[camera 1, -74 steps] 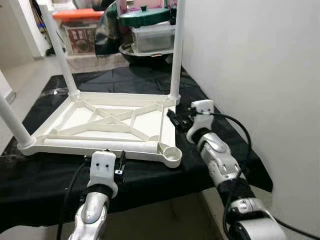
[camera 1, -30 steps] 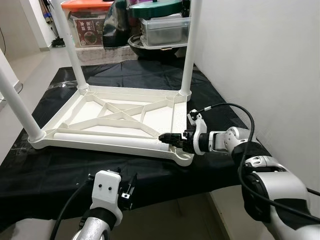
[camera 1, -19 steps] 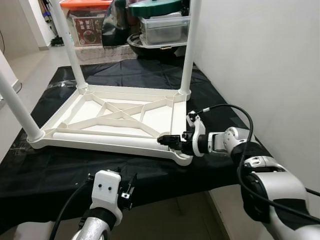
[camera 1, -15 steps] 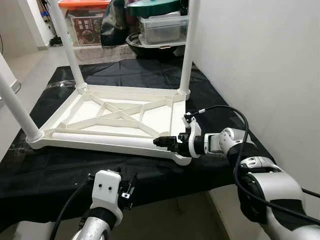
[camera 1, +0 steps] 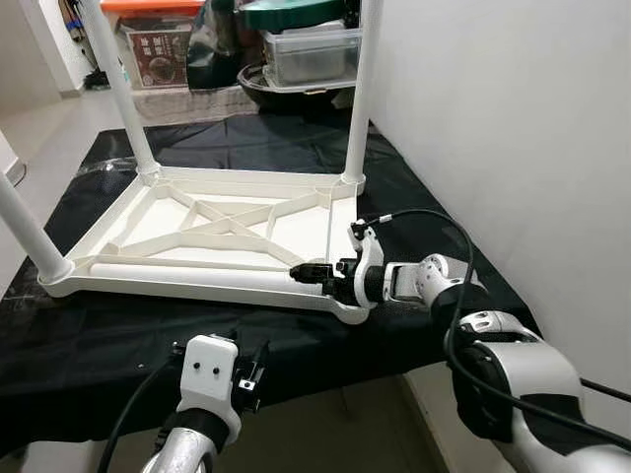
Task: Building children table
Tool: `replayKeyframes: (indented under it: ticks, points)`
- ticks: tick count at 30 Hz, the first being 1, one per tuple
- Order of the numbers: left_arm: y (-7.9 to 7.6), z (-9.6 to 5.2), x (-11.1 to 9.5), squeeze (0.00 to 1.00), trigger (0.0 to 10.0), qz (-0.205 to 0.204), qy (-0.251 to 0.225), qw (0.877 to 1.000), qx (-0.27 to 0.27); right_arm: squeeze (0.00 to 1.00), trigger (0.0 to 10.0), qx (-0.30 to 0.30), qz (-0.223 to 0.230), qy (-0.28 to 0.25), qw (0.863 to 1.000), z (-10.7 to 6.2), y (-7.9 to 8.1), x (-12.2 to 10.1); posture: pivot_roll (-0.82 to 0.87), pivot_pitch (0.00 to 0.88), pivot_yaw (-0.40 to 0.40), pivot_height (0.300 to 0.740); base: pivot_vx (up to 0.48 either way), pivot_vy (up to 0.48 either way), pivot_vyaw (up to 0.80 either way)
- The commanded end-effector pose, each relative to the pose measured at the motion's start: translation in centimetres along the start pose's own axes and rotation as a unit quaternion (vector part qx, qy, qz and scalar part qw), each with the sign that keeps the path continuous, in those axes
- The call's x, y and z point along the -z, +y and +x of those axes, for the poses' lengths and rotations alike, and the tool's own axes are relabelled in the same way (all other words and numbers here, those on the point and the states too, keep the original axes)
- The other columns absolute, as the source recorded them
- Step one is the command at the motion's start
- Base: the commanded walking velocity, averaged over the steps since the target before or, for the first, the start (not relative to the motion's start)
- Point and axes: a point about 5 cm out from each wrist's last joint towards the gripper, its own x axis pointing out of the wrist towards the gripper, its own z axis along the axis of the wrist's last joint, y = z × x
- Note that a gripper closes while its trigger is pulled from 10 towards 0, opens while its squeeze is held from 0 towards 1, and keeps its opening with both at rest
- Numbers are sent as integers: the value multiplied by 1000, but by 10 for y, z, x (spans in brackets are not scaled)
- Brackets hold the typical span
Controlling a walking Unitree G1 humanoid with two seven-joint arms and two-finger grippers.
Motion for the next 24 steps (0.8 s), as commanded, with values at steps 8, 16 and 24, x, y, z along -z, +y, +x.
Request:
replayKeyframes:
  ticks: [8,16,24]
  points:
    - [2,-1,5,0,10000,4,14,1000,-8,0,10000,-84,27,11,996,14,27,2,33,96,-36,740,0,0,0]
    - [2,0,5,0,10000,4,16,1000,-10,0,10000,-199,27,-4,980,4,45,-11,31,96,-40,740,0,0,0]
    - [2,0,6,0,10000,6,18,1000,-13,0,4784,-146,-1,37,989,10,33,4,25,96,-38,740,0,0,0]
